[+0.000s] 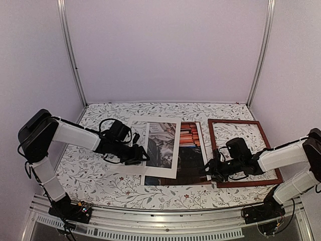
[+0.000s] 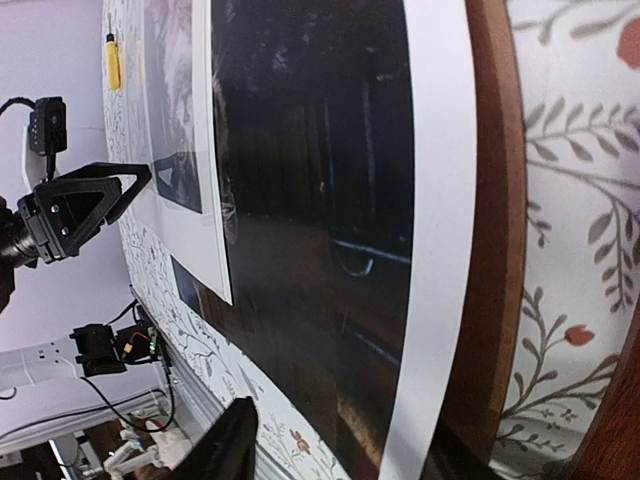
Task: Take the photo out of the frame
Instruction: Pick up the photo from the backboard.
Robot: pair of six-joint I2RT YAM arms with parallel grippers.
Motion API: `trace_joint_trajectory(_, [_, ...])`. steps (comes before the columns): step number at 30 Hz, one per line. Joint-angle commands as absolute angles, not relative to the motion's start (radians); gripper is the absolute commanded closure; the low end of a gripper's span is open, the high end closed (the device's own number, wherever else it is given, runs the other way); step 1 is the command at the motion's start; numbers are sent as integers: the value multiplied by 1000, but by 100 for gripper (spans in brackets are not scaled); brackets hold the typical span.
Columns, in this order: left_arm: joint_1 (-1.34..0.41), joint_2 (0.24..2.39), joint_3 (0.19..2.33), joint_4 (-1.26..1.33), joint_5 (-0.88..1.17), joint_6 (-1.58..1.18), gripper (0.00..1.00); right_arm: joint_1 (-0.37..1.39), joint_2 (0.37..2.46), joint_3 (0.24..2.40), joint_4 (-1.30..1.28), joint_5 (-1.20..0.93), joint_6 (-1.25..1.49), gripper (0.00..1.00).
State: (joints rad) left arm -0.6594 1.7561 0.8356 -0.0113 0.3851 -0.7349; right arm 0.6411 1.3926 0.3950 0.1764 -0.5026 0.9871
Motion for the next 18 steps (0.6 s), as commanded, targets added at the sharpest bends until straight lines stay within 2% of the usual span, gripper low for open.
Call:
trace_joint_trajectory(1, [-669,1790,812,-81,363,-743,39,639,1415,399,233,-438,984,58])
trace_joint_trajectory(6, [-667,1794,820,-108,338,-740,39,639,1416,427,195,-415,968,83])
trace_joint_trajectory(10, [-666,1794,819,-123,316,-745,39,639,1389,492,62,-362,914,100])
trace_joint_trajectory(18, [-664,1799,819,-130,296,-758,39,642,1362,735,-336,-194,756,100])
